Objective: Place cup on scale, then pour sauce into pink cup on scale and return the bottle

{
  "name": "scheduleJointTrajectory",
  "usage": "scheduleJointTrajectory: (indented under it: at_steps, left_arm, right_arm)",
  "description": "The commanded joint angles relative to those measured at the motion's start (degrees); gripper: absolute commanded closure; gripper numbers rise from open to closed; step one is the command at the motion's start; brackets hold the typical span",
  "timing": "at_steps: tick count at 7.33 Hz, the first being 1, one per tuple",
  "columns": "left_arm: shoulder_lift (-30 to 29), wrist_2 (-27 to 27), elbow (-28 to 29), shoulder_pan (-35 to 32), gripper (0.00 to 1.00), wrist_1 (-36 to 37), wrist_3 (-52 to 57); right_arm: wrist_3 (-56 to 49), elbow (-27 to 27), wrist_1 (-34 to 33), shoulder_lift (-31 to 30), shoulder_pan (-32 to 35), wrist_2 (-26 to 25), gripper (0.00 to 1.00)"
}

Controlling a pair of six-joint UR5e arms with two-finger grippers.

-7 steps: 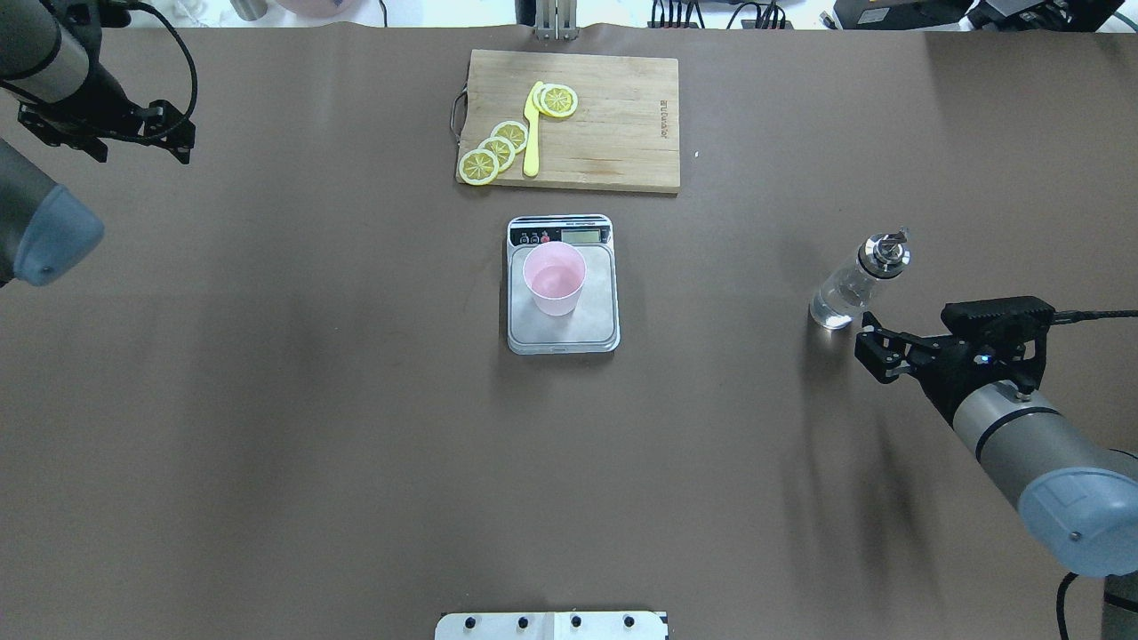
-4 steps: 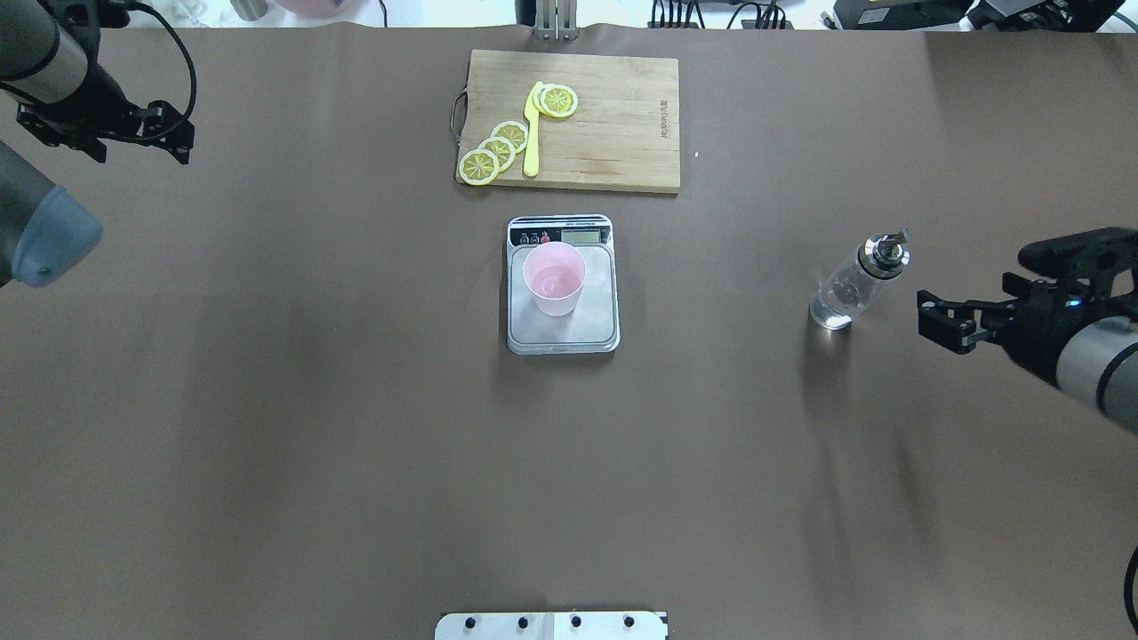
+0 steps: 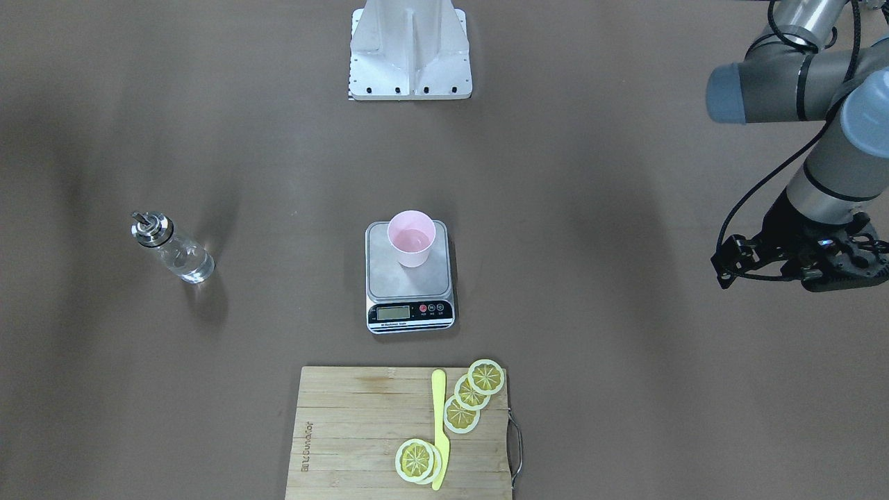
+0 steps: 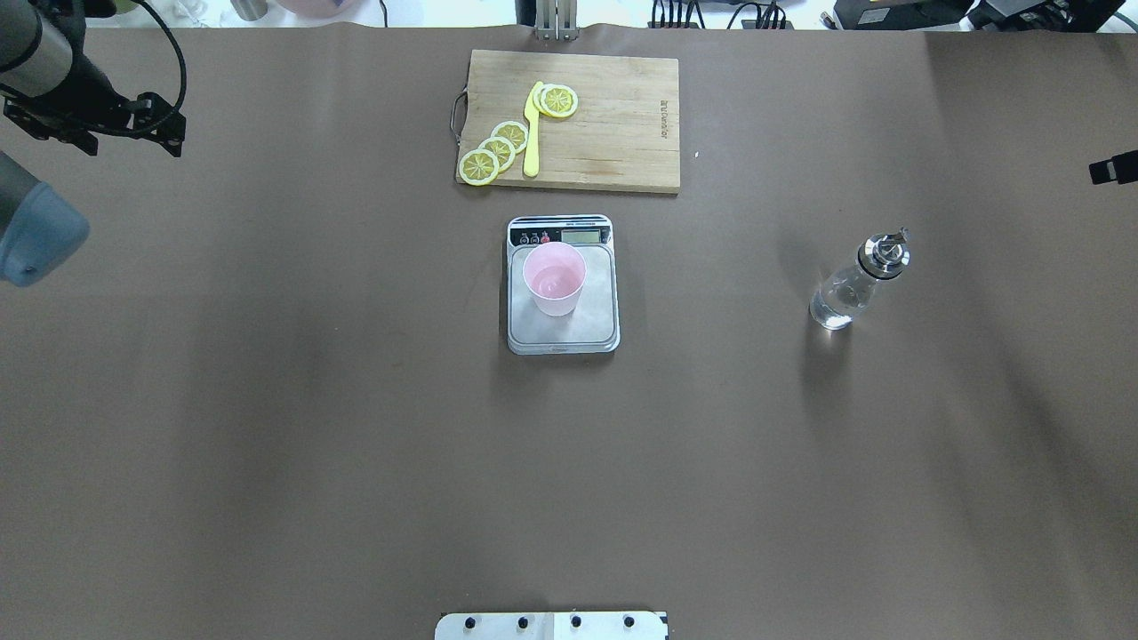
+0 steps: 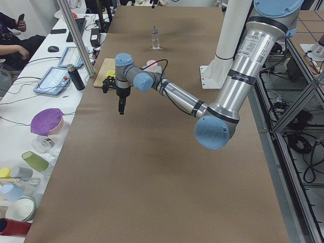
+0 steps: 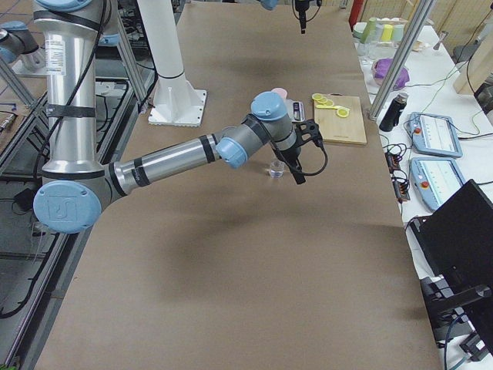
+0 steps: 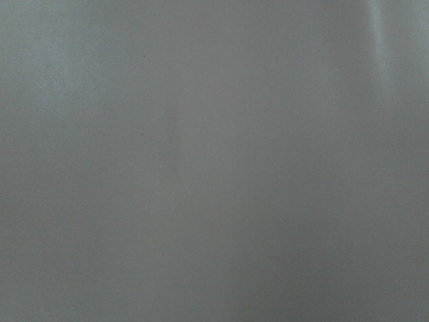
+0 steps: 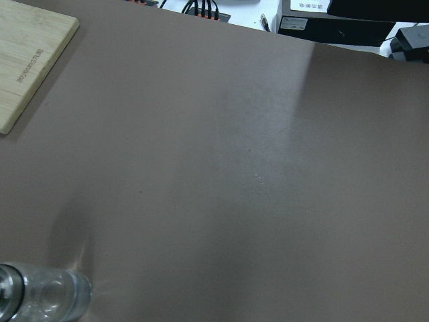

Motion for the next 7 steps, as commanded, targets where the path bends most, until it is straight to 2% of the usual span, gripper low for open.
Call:
scheduleJointTrajectory:
  at_steps: [1,3,4,5,6,7]
  left_arm:
    - [3.19,-0.07,0.71,-3.27,0.02,-0.25,7.58]
    - [1.62,-2.08,8.16,-11.44,0.02,-0.42,14.93]
    - [2.05,-5.41,9.41,-14.34,0.02,-0.59,20.69]
    - [2.4,-6.83,11.34,-17.68,0.02,-0.16,27.53]
    - [2.41,-10.24,16.84,-21.89,0.02,-0.15,30.56]
    - [2.49,-13.75,19.59,-24.54,0.02,-0.07,33.55]
  right_arm:
    - [-5.61,-8.52,-10.65,3.98,4.6,2.66,0.0]
    - [-9.54,-14.69,-19.71,6.37,5.75,2.74,0.0]
    - [-18.36,-14.8,-22.11,5.85,7.93,3.44,0.0]
    - [-23.58,-15.41,-27.27,6.28,10.65,4.49,0.0]
    - [-27.11,-15.33,-31.76,6.46,12.42,4.07,0.0]
    - [-29.06,-15.5,-32.07,6.29,13.83,4.5,0.0]
